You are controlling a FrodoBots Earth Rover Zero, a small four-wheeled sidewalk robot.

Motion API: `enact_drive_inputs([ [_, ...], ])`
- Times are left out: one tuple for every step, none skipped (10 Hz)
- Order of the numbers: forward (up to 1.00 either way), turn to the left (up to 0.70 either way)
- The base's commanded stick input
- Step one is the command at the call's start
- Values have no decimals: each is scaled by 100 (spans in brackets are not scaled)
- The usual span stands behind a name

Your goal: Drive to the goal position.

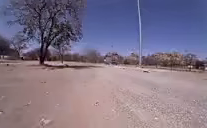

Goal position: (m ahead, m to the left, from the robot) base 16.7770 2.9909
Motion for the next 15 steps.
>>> enact_drive_inputs([
  [100, 0],
  [100, 0],
  [100, 0],
  [100, 0],
  [100, 0],
  [100, 0],
  [100, 0],
  [100, 0],
  [100, 0],
  [100, 0],
  [100, 0],
  [100, 0],
  [100, 0],
  [100, 0],
  [100, 0],
])
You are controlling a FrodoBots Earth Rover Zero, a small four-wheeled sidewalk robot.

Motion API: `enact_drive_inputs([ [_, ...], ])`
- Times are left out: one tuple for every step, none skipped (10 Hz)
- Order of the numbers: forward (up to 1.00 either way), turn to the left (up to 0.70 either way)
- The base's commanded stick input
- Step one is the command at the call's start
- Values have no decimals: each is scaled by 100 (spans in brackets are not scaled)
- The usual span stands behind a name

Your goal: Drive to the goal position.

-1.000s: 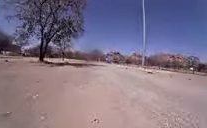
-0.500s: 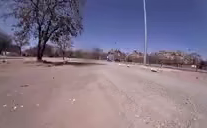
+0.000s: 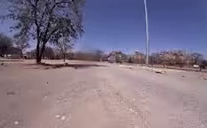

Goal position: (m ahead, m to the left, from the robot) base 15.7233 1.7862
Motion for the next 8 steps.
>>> enact_drive_inputs([
  [100, 0],
  [100, 0],
  [100, 0],
  [100, 0],
  [100, 0],
  [100, 0],
  [100, 0],
  [100, 0],
])
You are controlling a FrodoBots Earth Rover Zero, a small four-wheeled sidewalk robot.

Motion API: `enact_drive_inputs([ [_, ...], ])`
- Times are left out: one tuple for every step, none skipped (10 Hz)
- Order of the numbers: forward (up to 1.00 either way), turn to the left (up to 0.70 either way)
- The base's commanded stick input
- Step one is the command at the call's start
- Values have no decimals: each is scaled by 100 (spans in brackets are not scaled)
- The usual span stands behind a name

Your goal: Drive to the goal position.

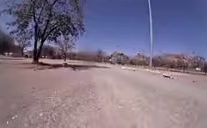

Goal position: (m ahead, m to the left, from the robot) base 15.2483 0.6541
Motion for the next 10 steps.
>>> enact_drive_inputs([
  [100, 0],
  [100, 0],
  [100, 0],
  [100, 0],
  [100, 0],
  [100, 0],
  [100, 0],
  [100, 0],
  [100, 0],
  [100, 0],
])
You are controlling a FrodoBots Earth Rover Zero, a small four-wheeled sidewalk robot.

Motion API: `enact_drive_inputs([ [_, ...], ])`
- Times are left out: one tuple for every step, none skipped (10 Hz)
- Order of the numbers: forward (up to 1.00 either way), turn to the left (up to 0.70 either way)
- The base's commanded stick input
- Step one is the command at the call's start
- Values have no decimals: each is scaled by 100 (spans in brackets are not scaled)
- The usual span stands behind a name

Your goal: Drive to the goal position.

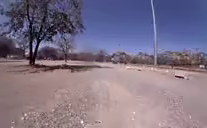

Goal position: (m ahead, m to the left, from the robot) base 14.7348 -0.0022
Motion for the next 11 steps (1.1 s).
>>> enact_drive_inputs([
  [100, 0],
  [100, 0],
  [100, 0],
  [100, 0],
  [100, 0],
  [100, 0],
  [100, 0],
  [100, 0],
  [100, -27],
  [100, -27],
  [100, 0],
])
